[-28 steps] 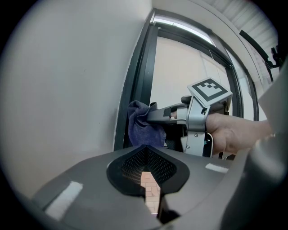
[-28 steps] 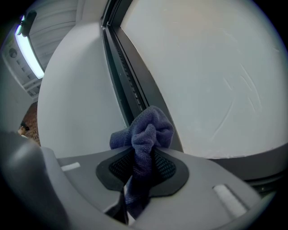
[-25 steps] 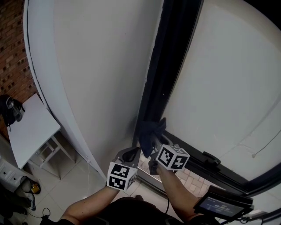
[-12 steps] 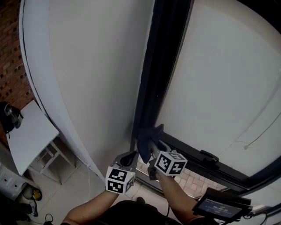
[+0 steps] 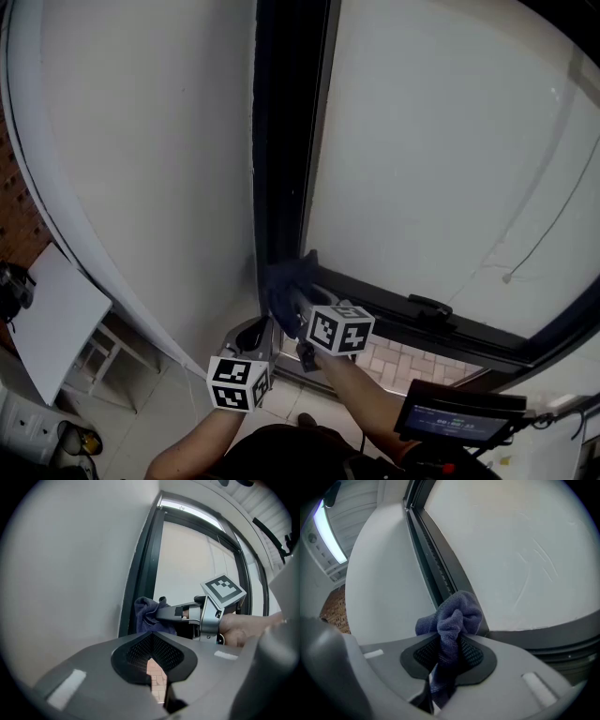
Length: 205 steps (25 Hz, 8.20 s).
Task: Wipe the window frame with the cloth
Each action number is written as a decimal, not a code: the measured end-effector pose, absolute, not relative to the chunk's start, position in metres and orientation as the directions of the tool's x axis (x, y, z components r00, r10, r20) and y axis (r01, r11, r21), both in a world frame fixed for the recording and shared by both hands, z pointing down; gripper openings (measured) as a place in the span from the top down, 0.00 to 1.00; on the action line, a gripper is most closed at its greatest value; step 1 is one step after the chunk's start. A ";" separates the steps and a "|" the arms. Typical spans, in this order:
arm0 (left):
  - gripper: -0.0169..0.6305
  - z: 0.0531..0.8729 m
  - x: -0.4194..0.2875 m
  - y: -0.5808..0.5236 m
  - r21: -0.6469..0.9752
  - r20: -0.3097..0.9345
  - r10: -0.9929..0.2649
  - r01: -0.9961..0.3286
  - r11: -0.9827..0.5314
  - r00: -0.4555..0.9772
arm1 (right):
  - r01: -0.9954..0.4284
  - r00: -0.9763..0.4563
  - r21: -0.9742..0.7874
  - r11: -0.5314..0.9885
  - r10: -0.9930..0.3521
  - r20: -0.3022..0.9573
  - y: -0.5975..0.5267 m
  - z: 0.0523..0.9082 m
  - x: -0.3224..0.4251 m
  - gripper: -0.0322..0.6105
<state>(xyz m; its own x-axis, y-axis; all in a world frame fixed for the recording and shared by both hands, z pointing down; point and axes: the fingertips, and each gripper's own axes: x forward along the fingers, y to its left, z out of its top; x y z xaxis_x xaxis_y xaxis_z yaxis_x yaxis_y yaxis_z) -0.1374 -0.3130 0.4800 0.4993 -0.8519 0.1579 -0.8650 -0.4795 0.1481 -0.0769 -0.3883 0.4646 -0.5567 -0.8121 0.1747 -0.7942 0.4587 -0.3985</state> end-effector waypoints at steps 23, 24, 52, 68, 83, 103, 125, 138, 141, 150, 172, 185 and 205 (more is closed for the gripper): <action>0.99 0.439 -0.090 -0.320 0.146 0.042 -0.800 -0.795 -0.588 0.599 | -0.871 -0.466 -0.196 0.451 -0.884 0.038 -0.318 0.420 0.033 0.81; 0.99 0.437 -0.084 -0.321 0.137 0.035 -0.788 -0.784 -0.606 0.615 | -0.880 -0.451 -0.181 0.439 -0.892 0.031 -0.313 0.416 0.042 0.81; 0.98 0.434 -0.084 -0.298 0.141 0.031 -0.713 -0.709 -0.691 0.700 | -0.942 -0.265 -0.216 0.258 -0.964 0.007 -0.254 0.420 0.075 0.81; 0.99 0.442 -0.104 -0.310 0.143 0.047 -0.750 -0.747 -0.649 0.660 | -0.923 -0.326 -0.222 0.315 -0.945 0.012 -0.277 0.424 0.054 0.81; 0.99 0.455 -0.139 -0.297 0.134 0.091 -0.814 -0.816 -0.562 0.574 | -0.839 -0.534 -0.215 0.499 -0.831 0.157 -0.341 0.482 -0.037 0.81; 0.98 0.479 -0.160 -0.304 0.123 0.166 -0.856 -0.871 -0.475 0.490 | -0.777 -0.613 -0.371 0.507 -0.744 0.267 -0.414 0.523 -0.104 0.81; 0.98 0.341 -0.147 -0.320 0.075 -0.009 -0.865 -0.862 -0.501 0.502 | -0.747 -0.638 -0.254 0.614 -0.770 0.017 -0.410 0.329 -0.093 0.81; 0.98 0.251 -0.129 -0.316 0.021 -0.139 -0.843 -0.850 -0.527 0.519 | -0.777 -0.622 -0.052 0.627 -0.778 -0.089 -0.411 0.213 -0.088 0.81; 0.98 0.228 -0.128 -0.318 -0.007 -0.167 -0.841 -0.854 -0.520 0.514 | -0.775 -0.628 -0.009 0.632 -0.771 -0.107 -0.412 0.188 -0.088 0.81; 0.98 0.179 -0.132 -0.331 -0.023 -0.224 -0.838 -0.862 -0.506 0.498 | -0.790 -0.613 0.113 0.603 -0.771 -0.172 -0.409 0.116 -0.090 0.81; 0.98 0.081 -0.125 -0.359 -0.084 -0.401 -0.768 -0.855 -0.511 0.499 | -0.804 -0.594 0.297 0.516 -0.717 -0.365 -0.399 -0.069 -0.092 0.81; 0.98 0.062 -0.132 -0.358 -0.059 -0.416 -0.749 -0.837 -0.544 0.516 | -0.871 -0.491 0.296 0.393 -0.731 -0.474 -0.394 -0.142 -0.100 0.81; 0.98 0.105 -0.131 -0.336 -0.045 -0.401 -0.757 -0.836 -0.547 0.516 | -0.864 -0.496 0.203 0.461 -0.706 -0.506 -0.362 -0.099 -0.084 0.81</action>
